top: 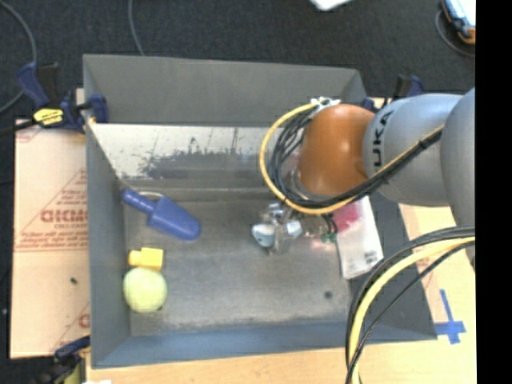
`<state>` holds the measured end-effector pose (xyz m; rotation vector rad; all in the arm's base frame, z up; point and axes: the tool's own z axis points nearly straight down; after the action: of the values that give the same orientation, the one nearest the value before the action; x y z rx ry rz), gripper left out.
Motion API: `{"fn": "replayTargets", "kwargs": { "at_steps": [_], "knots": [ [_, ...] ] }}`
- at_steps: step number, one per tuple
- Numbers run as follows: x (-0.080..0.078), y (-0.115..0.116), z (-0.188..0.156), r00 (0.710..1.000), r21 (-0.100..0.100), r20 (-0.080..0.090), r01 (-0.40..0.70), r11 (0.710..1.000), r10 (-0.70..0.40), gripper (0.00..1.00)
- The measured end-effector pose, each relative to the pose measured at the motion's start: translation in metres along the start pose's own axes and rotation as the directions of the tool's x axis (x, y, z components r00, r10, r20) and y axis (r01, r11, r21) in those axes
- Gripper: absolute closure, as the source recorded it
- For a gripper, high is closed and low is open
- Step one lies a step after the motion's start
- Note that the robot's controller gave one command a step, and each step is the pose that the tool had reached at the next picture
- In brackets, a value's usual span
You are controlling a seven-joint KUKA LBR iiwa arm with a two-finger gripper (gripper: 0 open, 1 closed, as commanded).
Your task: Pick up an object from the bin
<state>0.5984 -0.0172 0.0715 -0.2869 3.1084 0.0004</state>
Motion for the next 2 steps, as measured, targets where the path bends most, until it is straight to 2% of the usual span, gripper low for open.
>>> {"fn": "replayTargets", "kwargs": {
  "at_steps": [1,2],
  "knots": [
    [0.010,0.013,0.000,0.999,-0.001,-0.003,-0.048,0.999,0.048,1.00],
    [-0.024,-0.007,0.000,1.000,0.001,0.004,0.022,1.000,-0.022,1.00]
  ]
}}
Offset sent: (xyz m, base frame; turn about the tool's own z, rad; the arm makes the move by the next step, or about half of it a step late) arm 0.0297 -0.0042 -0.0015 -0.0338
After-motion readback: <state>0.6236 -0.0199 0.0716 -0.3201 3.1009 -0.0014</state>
